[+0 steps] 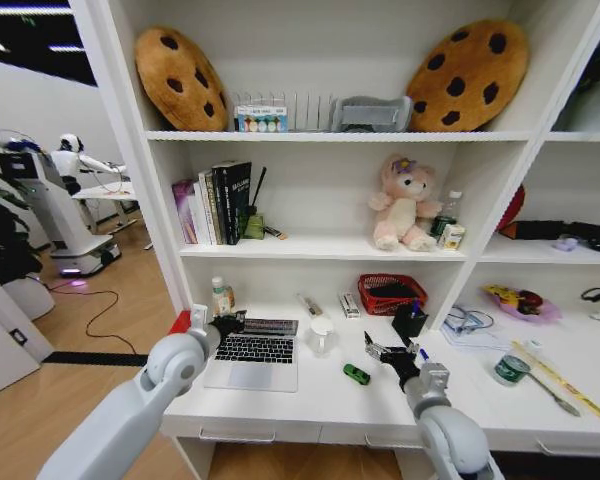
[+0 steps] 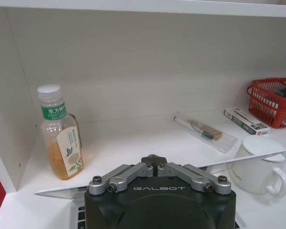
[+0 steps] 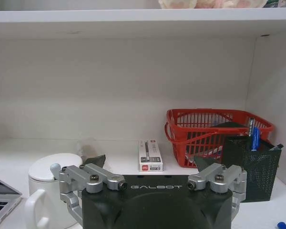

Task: Organize the objects on the table.

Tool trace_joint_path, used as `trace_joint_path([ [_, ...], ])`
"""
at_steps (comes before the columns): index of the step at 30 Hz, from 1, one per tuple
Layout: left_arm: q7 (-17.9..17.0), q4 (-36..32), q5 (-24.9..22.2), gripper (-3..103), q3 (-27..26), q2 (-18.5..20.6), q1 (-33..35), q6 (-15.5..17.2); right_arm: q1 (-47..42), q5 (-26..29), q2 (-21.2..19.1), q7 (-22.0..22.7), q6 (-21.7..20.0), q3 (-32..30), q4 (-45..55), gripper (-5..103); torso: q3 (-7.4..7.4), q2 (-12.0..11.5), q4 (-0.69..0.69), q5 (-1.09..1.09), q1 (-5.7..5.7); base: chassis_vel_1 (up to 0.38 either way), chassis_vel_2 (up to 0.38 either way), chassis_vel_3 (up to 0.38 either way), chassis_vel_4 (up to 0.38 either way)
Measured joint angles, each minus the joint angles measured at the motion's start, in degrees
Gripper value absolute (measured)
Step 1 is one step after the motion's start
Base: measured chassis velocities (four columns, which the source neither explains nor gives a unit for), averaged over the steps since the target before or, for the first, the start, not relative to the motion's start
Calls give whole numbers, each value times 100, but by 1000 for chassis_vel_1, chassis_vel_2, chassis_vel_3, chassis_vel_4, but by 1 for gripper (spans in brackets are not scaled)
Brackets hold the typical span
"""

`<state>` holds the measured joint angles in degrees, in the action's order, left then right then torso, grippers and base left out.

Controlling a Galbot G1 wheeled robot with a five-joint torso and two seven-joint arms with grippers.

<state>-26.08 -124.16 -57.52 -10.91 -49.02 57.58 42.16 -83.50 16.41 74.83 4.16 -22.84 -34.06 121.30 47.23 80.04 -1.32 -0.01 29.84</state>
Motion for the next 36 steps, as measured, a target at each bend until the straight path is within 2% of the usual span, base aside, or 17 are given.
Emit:
trace_joint_path([
  [5, 3, -452, 91, 0, -216, 154, 639, -1, 44, -57, 5, 0, 0, 105, -79, 100, 0, 0, 1, 0, 0, 0, 0, 0, 0],
  [9, -45, -542, 134, 0, -96, 183, 994, -1, 69, -115, 18, -1, 4, 218, -131, 100, 0, 0, 1, 0, 0, 0, 0, 0, 0],
  [16, -147, -239, 376, 0, 407, 41, 981, -2, 125, -109, -16, 1, 3, 261, -175, 100, 0, 0, 0, 1, 0, 0, 0, 0, 0],
  [18, -358, -57, 337, 0, 597, -145, 884, -3, 152, -76, -37, -3, 3, 209, -204, 100, 1, -1, 0, 0, 0, 0, 0, 0, 0],
  [23, -403, 27, 357, 0, 571, -256, 733, -12, 172, -2, -56, -8, 5, 149, -204, 100, 1, -1, 0, 0, 0, 0, 0, 0, 0],
  [24, -264, 45, 553, 0, 434, -313, 639, -181, 174, 19, -63, -11, 9, 132, -200, 100, 1, -1, -1, 0, 0, 0, 0, 0, 0],
  [26, -190, 46, 632, 0, 382, -323, 626, -251, 175, 26, -64, -11, 10, 130, -197, 100, 0, -1, -1, 1, 0, 0, 0, 0, 0],
  [27, 160, 56, 1139, 1, -27, -345, 603, -573, 171, 51, -76, -11, 13, 121, -166, 100, 1, -2, -1, 0, 0, 0, 0, 0, 0],
  [28, 451, 42, 1431, 6, -371, -351, 653, -813, 163, 69, -80, -12, 13, 121, -137, 100, 1, -1, -2, 2, 0, 0, 0, 0, 0],
  [29, 615, 7, 1626, 6, -638, -362, 725, -993, 159, 78, -85, -11, 14, 121, -115, 100, 1, -2, 0, 1, 0, 0, 0, 0, 0],
  [30, 615, 7, 1626, 6, -638, -362, 725, -993, 159, 78, -85, -11, 14, 121, -115, 100, 1, -2, 0, 1, 0, 0, 0, 0, 0],
  [31, 709, -47, 1870, 17, -941, -406, 854, -1342, 148, 90, -89, -8, 14, 128, -73, 100, 0, -1, 0, 2, 0, 0, 0, 0, 0],
  [32, 735, -80, 2051, 17, -1113, -466, 977, -1636, 137, 103, -96, 7, 13, 140, -34, 100, 0, -1, 1, 1, 0, 0, 0, 0, 0],
  [33, 735, -80, 2051, 17, -1113, -466, 977, -1636, 137, 103, -96, 7, 13, 140, -34, 100, 0, -1, 1, 1, 0, 0, 0, 0, 0],
  [34, 743, -118, 2326, 27, -1328, -608, 1161, -1955, 111, 141, -118, 34, 2, 143, 29, 100, 0, -1, 1, 1, 0, 0, 0, 0, 0],
  [35, 745, -140, 2465, 27, -1432, -712, 1286, -2106, 88, 181, -142, 48, -20, 140, 86, 100, 0, -1, 1, 1, 0, 0, 0, 0, 0],
  [36, 745, -140, 2465, 27, -1432, -712, 1286, -2106, 88, 181, -142, 48, -20, 140, 86, 100, 0, -1, 1, 1, 0, 0, 0, 0, 0],
])
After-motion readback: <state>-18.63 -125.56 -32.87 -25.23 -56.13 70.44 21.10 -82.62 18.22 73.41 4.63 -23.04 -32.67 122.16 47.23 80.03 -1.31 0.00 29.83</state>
